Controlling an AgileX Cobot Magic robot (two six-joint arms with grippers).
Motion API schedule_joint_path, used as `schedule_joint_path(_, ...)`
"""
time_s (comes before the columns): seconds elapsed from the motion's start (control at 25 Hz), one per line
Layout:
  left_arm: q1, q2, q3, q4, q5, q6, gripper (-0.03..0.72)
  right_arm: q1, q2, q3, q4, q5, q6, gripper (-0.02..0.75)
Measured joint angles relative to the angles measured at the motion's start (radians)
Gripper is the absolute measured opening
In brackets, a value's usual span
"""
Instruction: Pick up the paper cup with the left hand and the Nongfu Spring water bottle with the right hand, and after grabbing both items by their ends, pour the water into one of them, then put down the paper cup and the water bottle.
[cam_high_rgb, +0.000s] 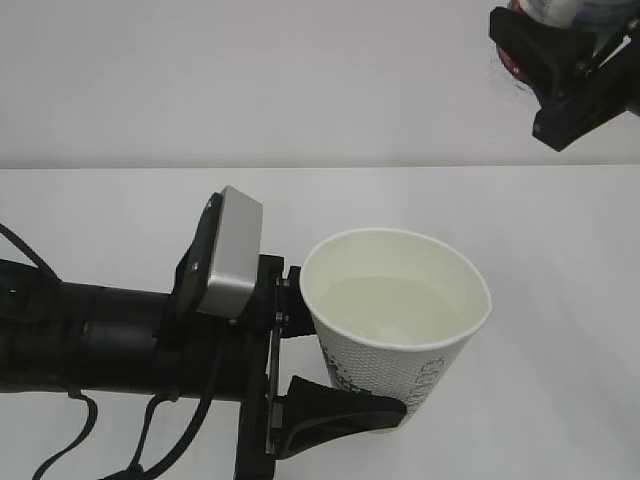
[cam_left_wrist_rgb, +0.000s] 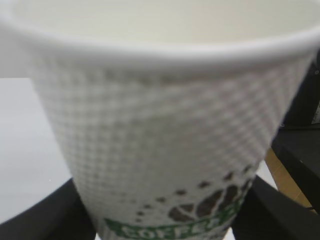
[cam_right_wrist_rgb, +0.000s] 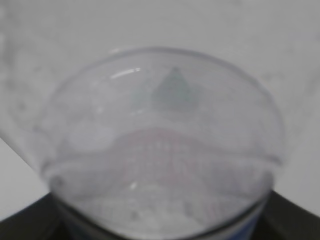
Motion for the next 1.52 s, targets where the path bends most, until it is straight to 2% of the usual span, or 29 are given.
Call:
schedule_joint_path(0.16, 0.000, 0.000, 0.000, 0.000, 0.000, 0.000, 0.519, 0.000, 0.000, 0.000, 0.013, 0.002, 0.011, 0.485)
schedule_joint_path(0.4, 0.000, 0.000, 0.000, 0.000, 0.002, 0.000, 0.519, 0.000, 0.000, 0.000, 0.158, 0.060, 0.014, 0.485)
schedule_joint_path(0.6, 0.000, 0.000, 0.000, 0.000, 0.002, 0.000, 0.519, 0.000, 0.000, 0.000, 0.223, 0.125, 0.011, 0.485)
schedule_joint_path(1.16, 0.000, 0.000, 0.000, 0.000, 0.002, 0.000, 0.519, 0.000, 0.000, 0.000, 0.535, 0.217, -0.203, 0.485)
schedule_joint_path(1.52, 0.000, 0.001, 0.000, 0.000, 0.002, 0.000, 0.519, -0.002, 0.000, 0.000, 0.695, 0.233, -0.307, 0.485)
